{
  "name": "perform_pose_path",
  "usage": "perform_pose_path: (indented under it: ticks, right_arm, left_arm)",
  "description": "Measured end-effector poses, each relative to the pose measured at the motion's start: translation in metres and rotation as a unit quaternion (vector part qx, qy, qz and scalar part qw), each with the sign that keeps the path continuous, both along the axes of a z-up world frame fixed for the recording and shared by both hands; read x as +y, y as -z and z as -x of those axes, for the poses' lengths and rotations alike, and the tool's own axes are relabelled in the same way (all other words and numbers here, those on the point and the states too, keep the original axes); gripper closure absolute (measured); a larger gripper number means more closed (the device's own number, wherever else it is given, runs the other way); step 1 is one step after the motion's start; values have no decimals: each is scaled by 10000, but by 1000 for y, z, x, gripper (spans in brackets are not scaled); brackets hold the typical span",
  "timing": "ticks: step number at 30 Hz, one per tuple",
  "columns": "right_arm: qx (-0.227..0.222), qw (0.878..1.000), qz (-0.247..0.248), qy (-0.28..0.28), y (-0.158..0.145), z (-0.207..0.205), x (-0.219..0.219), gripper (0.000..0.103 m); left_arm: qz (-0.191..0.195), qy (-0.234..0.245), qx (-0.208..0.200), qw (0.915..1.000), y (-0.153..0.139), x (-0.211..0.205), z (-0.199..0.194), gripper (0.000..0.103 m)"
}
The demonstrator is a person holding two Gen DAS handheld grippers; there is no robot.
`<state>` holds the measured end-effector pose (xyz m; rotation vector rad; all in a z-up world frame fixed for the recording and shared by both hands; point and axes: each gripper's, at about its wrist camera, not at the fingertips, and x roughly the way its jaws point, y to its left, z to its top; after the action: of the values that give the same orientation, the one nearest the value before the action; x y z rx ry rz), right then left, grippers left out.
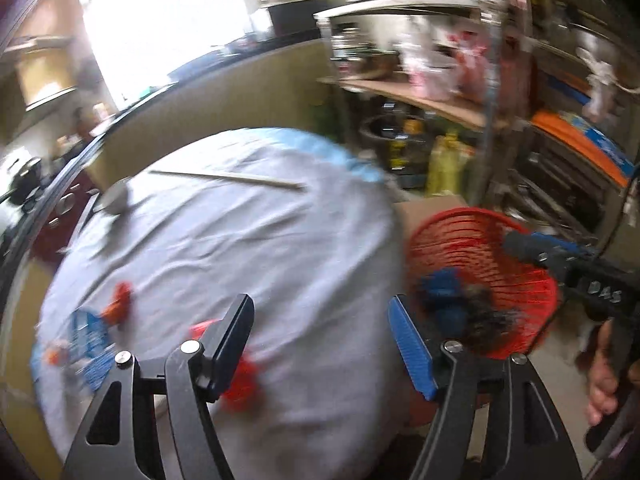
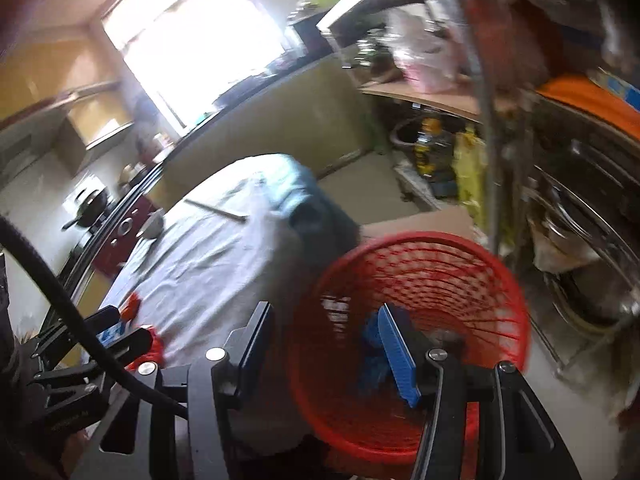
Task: Collect trash
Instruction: 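Grasp the red plastic bag with the right tool while the left tool grasps the white tissue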
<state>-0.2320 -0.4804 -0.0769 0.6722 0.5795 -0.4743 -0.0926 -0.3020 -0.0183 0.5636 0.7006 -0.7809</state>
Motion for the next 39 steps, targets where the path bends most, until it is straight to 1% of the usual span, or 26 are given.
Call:
perform_pose_path:
  ticks: [5,11,18,24,39]
  right_arm:
    - [-74,9981,177,-583,-20,-42,34,45]
    - [-41,9907,377,-1304,-34,-93,87,45]
    - [38,9825,454,-1807,-41,-132,131,45]
    - [105,9783,465,-2019,-45,-152,154,45]
    - [330,9678,565,-2430,-40,-189,200,45]
  left_arm:
    - [-3,-707,-99,9974,-5,53,-30,32]
    - [149,-1255,-177,9918,-10,102,-53,32]
    - [306,-1628,-129,9861,-10,135,-73,31]
    - [385,-1843,-91,9821,-6,158,-85,31]
    - [493,-2299,90,9719,5,206,-107,31]
